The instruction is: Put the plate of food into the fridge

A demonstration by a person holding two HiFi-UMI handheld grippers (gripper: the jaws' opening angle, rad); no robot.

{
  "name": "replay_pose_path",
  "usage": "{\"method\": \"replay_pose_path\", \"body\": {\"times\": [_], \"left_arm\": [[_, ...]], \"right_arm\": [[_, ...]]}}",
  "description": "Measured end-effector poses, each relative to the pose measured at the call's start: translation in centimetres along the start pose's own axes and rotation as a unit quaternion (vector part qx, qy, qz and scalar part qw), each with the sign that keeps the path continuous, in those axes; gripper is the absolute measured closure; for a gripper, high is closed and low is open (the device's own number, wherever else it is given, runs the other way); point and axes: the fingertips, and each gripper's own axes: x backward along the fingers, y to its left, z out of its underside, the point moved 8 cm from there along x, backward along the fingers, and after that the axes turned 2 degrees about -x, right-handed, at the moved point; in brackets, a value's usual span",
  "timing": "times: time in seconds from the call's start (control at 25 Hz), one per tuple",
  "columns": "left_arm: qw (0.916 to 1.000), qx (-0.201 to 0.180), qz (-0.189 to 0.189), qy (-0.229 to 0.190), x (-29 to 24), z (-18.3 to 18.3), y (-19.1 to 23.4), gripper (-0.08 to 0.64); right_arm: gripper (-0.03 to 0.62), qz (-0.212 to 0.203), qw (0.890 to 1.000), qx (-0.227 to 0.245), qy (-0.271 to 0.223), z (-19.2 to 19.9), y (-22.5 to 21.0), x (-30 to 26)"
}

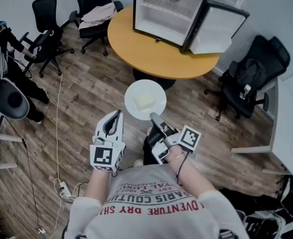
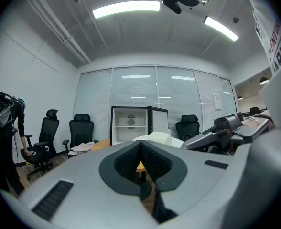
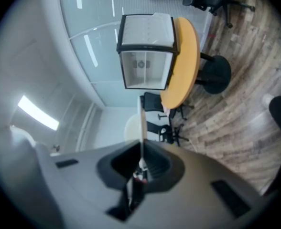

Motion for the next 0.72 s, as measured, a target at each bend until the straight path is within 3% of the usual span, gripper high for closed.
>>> {"method": "replay_pose_path", "body": {"times": [0.2,0.72], "left_arm": [[0.9999,0.002,-0.015,-0.003,-2.7,0.9,0.9,0.53],[0.9985,-0.011,-0.054,-0.01,-20.0,-1.8,4.9,0.529]], "right_arm": [[0.554,-0.008,1.0,-0.002,0.016,-2.7,-1.0,-2.9],[0.554,-0.01,0.999,0.001,0.045,-18.3,1.5,-14.1]]}}
